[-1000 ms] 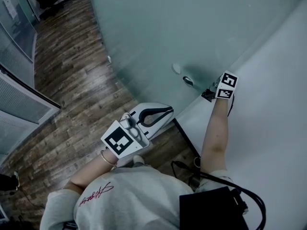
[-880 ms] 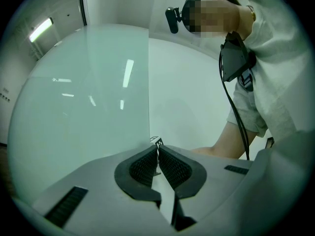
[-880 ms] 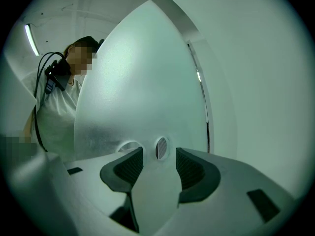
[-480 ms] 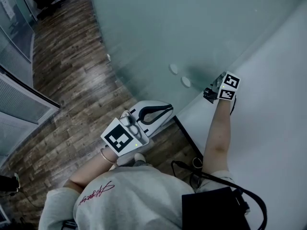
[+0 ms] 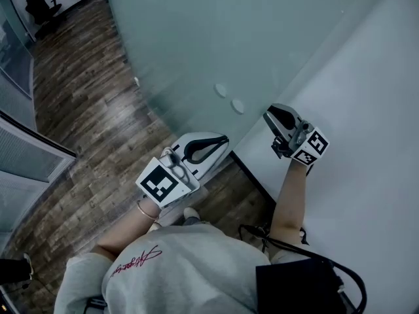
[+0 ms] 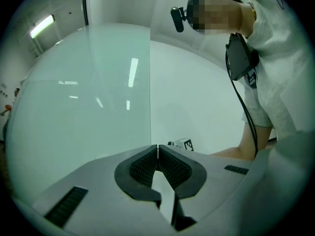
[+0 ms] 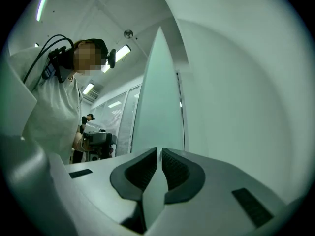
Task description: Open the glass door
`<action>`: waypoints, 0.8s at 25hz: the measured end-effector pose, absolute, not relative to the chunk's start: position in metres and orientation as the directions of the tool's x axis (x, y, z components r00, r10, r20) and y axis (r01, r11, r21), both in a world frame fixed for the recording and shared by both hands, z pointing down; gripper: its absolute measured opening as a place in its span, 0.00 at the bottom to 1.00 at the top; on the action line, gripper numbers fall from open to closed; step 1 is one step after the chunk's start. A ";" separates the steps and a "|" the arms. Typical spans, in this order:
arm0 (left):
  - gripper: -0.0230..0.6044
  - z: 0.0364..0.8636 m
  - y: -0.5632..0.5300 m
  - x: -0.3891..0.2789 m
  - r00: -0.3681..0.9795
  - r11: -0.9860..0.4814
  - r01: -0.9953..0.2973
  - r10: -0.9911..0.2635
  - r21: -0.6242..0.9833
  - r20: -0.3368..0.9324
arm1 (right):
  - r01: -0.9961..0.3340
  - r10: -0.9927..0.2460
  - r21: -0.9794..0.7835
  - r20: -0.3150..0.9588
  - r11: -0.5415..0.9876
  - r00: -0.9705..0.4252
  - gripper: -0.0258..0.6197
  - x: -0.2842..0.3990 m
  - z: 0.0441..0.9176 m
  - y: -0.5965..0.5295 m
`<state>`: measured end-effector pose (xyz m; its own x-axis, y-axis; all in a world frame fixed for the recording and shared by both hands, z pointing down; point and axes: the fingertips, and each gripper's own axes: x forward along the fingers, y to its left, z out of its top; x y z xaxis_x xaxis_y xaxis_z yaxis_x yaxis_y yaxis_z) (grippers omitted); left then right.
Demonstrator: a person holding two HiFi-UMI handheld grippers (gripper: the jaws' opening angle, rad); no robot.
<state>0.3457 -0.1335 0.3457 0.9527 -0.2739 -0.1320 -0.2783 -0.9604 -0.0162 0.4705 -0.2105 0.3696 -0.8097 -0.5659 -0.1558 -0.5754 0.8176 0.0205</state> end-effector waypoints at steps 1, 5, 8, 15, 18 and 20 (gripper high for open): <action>0.08 0.346 -0.133 0.344 0.953 -0.961 -0.275 -0.271 -0.015 -0.135 | -0.605 -0.594 0.024 -0.163 0.796 -0.788 0.11 0.471 0.368 -0.201; 0.08 0.344 -0.129 0.335 0.953 -0.963 -0.271 -0.267 -0.005 -0.145 | -0.695 -0.685 0.057 -0.131 0.716 -0.717 0.10 0.463 0.366 -0.166; 0.08 0.348 -0.121 0.327 0.955 -0.966 -0.257 -0.256 0.009 -0.154 | -0.736 -0.726 0.030 -0.148 0.676 -0.672 0.09 0.446 0.364 -0.137; 0.07 0.348 -0.103 0.306 0.960 -0.973 -0.229 -0.229 0.017 -0.160 | -0.751 -0.742 -0.032 -0.180 0.660 -0.645 0.09 0.377 0.357 -0.095; 0.08 0.348 -0.098 0.296 0.961 -0.975 -0.223 -0.222 0.015 -0.167 | -0.760 -0.751 -0.011 -0.163 0.650 -0.639 0.08 0.351 0.358 -0.090; 0.08 0.348 -0.095 0.289 0.961 -0.976 -0.219 -0.218 0.015 -0.172 | -0.767 -0.758 0.000 -0.151 0.642 -0.635 0.09 0.337 0.359 -0.087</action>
<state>0.2889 -0.0955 0.3478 0.9607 -0.2184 -0.1716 -0.2191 -0.9756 0.0149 0.3370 -0.0875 0.3592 -0.6346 -0.7579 -0.1514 -0.7667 0.6420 -0.0005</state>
